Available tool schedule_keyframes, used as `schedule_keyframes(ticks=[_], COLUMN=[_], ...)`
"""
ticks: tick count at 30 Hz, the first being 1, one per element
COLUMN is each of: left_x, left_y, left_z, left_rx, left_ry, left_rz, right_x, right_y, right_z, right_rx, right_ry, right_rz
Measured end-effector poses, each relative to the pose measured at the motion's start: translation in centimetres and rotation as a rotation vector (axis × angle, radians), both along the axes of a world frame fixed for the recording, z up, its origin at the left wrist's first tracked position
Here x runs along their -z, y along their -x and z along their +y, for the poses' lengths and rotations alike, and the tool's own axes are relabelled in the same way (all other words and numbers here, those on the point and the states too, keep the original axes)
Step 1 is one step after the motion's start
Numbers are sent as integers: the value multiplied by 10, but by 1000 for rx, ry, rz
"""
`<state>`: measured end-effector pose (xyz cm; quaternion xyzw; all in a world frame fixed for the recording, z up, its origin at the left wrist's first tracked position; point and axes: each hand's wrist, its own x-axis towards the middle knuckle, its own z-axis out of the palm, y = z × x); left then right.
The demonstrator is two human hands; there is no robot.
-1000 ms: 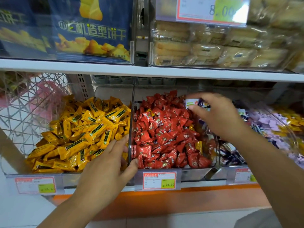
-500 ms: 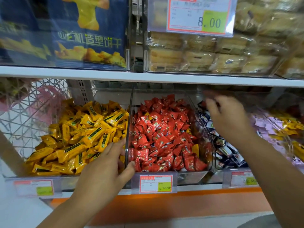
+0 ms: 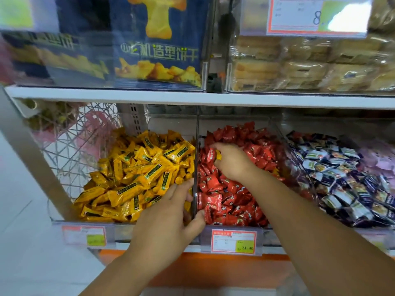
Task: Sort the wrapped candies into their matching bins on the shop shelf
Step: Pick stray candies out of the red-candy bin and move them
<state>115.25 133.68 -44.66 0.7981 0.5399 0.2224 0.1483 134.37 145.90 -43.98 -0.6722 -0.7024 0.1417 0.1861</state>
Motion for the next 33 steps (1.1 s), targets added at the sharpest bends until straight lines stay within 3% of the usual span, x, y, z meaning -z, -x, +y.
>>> schedule_keyframes(ticks=[9,13,14,18,21,23,27,33], left_x=[-1,0,1,2,4,6,8,10], left_y=[1,3,3,4,5,6,5,3], left_z=[0,-1,-1,-1,0,2,3,3], left_rx=[-15,3,4,16,26,23,23,9], left_ry=[8,-8,-13,-20,-34,-41,-25,-30], left_rz=[24,47,52,62,61,56,31,30], right_x=[-53,-70,-68,-75,-83,-84,-54,-22], right_y=[-21,1,7,-1,-39,-54,-48,-38], right_z=[-36,-49,-48,-53,-66,-78,-79,-64], right_rx=[43,-79,-119,-116,-100,-85,-48,1], right_ry=[-115,-115,-102,-5,200,358,480,278], right_rz=[191,592,603,289,-157,-306,-341,-175])
